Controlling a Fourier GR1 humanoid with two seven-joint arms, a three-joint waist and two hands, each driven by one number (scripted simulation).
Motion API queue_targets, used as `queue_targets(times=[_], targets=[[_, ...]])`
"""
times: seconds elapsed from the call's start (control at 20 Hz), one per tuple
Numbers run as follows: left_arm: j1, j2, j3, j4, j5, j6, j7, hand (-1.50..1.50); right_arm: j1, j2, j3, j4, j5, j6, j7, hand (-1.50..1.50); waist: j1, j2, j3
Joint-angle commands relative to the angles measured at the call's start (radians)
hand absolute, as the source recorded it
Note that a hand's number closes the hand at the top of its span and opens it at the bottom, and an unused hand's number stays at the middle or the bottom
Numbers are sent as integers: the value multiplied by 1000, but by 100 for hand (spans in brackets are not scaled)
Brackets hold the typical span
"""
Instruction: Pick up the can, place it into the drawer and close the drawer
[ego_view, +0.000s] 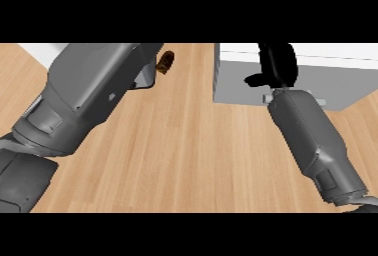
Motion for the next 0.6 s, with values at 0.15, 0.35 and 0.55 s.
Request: queue_targets(times=[0.15, 0.35, 0.55], targets=[[74, 43, -21, -117, -13, -15, 59, -150, -187, -30, -55, 190, 15, -46, 2, -150, 34, 1, 0], [117, 81, -29, -174, -21, -34, 75, -150, -221, -22, -65, 255, 29, -98, 4, -150, 37, 6, 0], [155, 98, -26, -224, -16, -46, 84, -150, -282, -39, -95, 279, -2, -68, -31, -150, 53, 10, 0]])
